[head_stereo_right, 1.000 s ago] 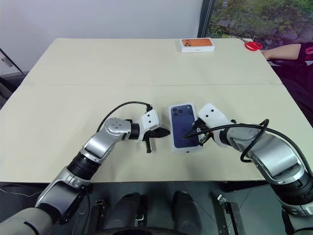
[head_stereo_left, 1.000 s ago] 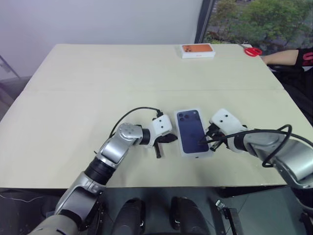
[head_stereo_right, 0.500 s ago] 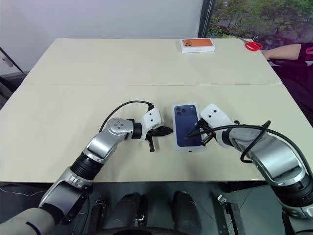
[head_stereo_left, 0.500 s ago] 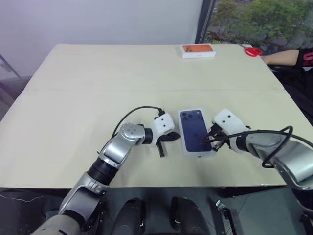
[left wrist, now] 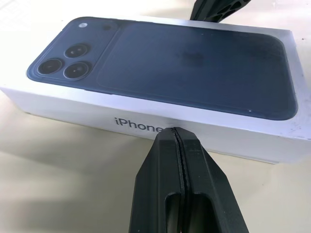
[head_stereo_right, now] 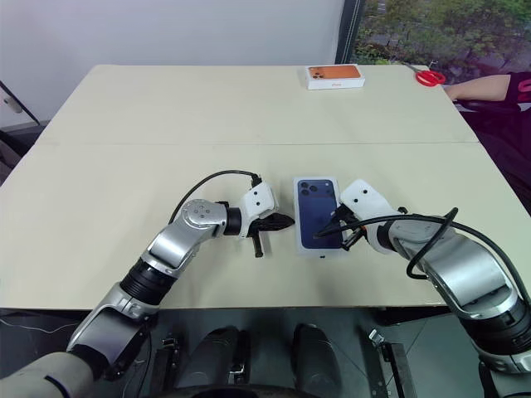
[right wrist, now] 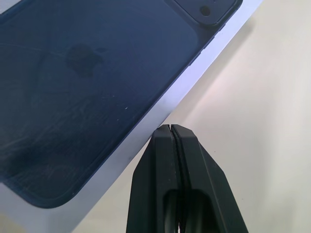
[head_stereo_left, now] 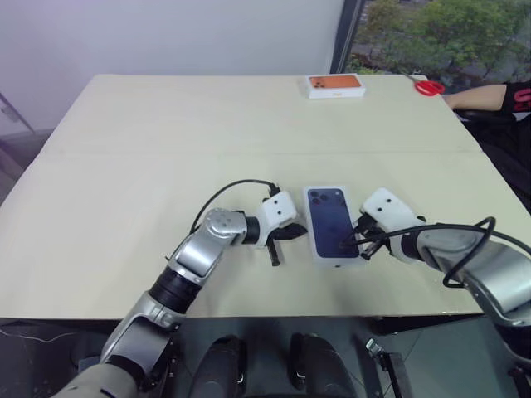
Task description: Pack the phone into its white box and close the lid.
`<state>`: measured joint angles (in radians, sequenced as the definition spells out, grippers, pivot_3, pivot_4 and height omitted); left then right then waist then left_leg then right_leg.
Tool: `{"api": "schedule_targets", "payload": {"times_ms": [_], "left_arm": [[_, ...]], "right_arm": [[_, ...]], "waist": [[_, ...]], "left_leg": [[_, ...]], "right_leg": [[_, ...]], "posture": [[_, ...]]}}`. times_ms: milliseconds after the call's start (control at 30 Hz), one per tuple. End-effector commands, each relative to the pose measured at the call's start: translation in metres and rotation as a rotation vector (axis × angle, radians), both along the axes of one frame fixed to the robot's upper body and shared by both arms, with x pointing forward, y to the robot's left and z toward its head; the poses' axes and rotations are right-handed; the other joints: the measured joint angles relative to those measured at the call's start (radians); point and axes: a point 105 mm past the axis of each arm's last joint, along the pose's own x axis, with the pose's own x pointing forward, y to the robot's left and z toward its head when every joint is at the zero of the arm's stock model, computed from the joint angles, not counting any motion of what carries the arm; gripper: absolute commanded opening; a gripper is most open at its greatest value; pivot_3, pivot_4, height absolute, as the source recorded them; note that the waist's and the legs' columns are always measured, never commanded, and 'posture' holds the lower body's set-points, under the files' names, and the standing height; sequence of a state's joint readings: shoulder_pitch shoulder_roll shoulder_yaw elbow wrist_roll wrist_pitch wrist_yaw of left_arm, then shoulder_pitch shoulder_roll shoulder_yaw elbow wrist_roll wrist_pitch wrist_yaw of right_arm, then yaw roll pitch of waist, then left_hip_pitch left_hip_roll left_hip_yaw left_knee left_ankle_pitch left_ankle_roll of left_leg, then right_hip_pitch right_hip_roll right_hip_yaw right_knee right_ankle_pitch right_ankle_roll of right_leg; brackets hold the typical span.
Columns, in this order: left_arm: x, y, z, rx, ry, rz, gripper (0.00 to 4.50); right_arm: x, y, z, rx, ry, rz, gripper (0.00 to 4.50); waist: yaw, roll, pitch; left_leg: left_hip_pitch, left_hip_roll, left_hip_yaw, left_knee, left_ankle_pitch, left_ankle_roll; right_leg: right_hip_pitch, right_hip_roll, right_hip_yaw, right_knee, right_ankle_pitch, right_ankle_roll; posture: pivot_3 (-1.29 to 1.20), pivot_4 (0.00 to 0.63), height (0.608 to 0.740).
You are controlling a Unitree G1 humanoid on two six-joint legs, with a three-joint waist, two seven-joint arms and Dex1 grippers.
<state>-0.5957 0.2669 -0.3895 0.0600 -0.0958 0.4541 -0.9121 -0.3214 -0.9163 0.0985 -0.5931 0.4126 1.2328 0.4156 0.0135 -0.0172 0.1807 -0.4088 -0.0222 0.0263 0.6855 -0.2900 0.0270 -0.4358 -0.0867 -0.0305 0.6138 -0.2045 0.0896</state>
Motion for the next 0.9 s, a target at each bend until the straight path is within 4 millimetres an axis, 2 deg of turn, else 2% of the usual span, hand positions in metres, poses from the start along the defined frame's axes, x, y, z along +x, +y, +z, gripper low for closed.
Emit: {"api": "schedule_targets", "payload": {"times_ms": [33, 167, 233, 300, 433, 600, 767, 900], "left_arm": [[0.004, 0.009, 0.034, -0.11, -0.025, 0.007, 0.0], [0.03, 0.011, 0.072, -0.194, -0.059, 0.079, 0.0], [0.035, 0.01, 0.078, -0.198, -0.071, 0.088, 0.0], [0.048, -0.002, 0.075, -0.152, -0.085, 0.117, 0.0], [0.068, -0.03, 0.048, -0.011, 0.001, 0.194, 0.0], [0.064, -0.045, 0.03, 0.067, 0.051, 0.14, 0.0], [0.056, -0.046, -0.002, 0.195, 0.072, 0.101, 0.0], [0.058, -0.039, -0.018, 0.263, 0.05, 0.115, 0.0]], "right_arm": [[-0.001, -0.007, 0.027, -0.008, -0.119, 0.012, 0.03], [-0.012, -0.019, 0.04, 0.016, -0.139, 0.026, 0.03], [-0.015, -0.019, 0.043, 0.033, -0.143, 0.038, 0.03], [-0.022, -0.011, 0.049, 0.12, -0.147, 0.075, 0.03], [-0.04, 0.017, 0.04, 0.243, -0.098, 0.163, 0.03], [-0.048, 0.025, 0.016, 0.257, 0.005, 0.126, 0.03], [-0.053, 0.017, -0.013, 0.226, 0.121, 0.029, 0.03], [-0.055, 0.016, -0.025, 0.205, 0.161, 0.013, 0.03]], "waist": [[0.0, 0.0, 0.0], [0.011, 0.0, 0.0], [0.015, 0.0, 0.0], [0.018, 0.0, 0.0], [0.028, -0.001, 0.0], [0.021, -0.001, 0.0], [0.025, 0.0, -0.001], [0.026, -0.004, -0.008]], "left_leg": [[0.0, 0.0, 0.0, 0.0, 0.0, 0.0], [0.0, 0.0, -0.001, 0.001, 0.0, 0.0], [0.0, -0.001, -0.001, 0.001, 0.0, 0.0], [0.001, -0.001, 0.0, 0.001, 0.0, 0.001], [0.002, -0.001, -0.002, 0.002, 0.0, 0.001], [0.001, 0.0, -0.001, 0.002, -0.001, 0.001], [0.002, 0.001, -0.002, 0.002, -0.001, 0.001], [0.002, 0.001, -0.002, 0.002, -0.001, 0.002]], "right_leg": [[0.0, 0.0, 0.0, 0.0, 0.0, 0.0], [0.001, 0.0, -0.001, 0.0, 0.0, 0.0], [0.002, 0.0, -0.001, -0.001, 0.0, 0.0], [0.002, 0.001, 0.0, 0.0, 0.0, 0.0], [0.004, 0.003, -0.001, 0.0, 0.001, 0.002], [0.003, 0.002, 0.0, -0.001, 0.0, 0.002], [0.003, 0.003, 0.0, 0.0, 0.0, 0.001], [0.004, 0.003, 0.0, -0.001, 0.0, 0.001]], "posture": [[0.0, 0.15, 0.74], [0.0, 0.15, 0.74], [0.0, 0.15, 0.74], [0.0, 0.15, 0.74], [0.0, 0.15, 0.74], [0.0, 0.15, 0.74], [0.0, 0.15, 0.74], [0.0, 0.15, 0.74]]}}
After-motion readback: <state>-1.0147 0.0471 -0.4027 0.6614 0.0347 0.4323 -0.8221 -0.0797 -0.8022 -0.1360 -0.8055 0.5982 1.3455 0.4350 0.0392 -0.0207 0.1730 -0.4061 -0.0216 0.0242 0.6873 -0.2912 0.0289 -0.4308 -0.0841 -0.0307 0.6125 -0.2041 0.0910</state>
